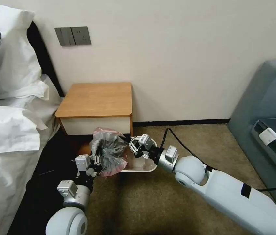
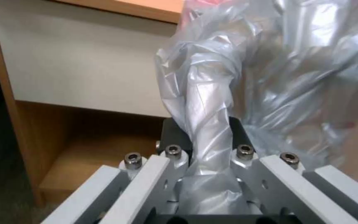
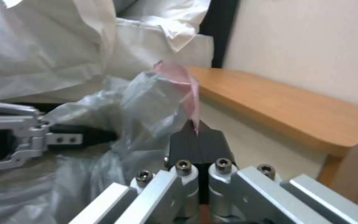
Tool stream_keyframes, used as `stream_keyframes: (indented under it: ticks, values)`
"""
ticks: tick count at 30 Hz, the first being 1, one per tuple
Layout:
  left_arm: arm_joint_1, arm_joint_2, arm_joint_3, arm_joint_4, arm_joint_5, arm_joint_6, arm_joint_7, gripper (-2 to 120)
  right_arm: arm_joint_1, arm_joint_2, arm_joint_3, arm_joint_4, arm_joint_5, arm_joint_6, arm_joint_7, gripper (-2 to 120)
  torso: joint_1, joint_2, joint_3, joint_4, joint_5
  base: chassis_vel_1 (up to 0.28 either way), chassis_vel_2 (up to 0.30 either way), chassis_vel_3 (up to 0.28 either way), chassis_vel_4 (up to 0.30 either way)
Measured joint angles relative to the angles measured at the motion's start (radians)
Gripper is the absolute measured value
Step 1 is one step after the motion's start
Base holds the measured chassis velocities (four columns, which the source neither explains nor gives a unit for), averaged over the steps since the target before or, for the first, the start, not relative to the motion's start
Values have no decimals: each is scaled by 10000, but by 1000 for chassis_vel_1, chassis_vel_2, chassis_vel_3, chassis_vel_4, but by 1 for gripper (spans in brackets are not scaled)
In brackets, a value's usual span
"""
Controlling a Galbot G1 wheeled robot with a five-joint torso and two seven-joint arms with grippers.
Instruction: Pick up the garbage bag from the table and place it over the trash can.
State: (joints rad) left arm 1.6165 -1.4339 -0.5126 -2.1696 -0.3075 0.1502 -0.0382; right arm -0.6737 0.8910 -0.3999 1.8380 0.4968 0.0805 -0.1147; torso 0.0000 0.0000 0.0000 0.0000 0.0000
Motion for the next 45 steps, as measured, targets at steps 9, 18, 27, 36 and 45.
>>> stream_keyframes:
  ticks: [9, 18, 27, 36, 45]
  values:
    - [18, 31, -115, 3, -1, -3, -8, 7, 25, -504, 509, 29, 141, 71, -23, 0, 0, 0, 0, 0, 0, 0, 0, 0, 0]
    - [106, 24, -38, -103, 9, -34, -7, 7, -4, -932, 791, -209, 226, 157, -92, 0, 0, 0, 0, -1, 1, 0, 0, 0, 0]
    - [182, 29, 4, -292, 29, -66, 6, 7, 233, -1212, 766, -526, 265, 184, -221, 0, -1, 0, 0, 0, 0, 0, 0, 0, 0]
    - [93, 21, -106, -277, 18, -78, -27, 7, 335, -1551, 809, -690, 284, 188, -556, 27, 0, 0, 0, 0, 1, 0, 0, 0, 0]
    - [-153, 21, -453, 47, -183, -58, -80, 7, -301, -2019, 1605, 29, 711, 219, -649, 61, 0, 0, 0, 0, 0, 0, 0, 0, 0]
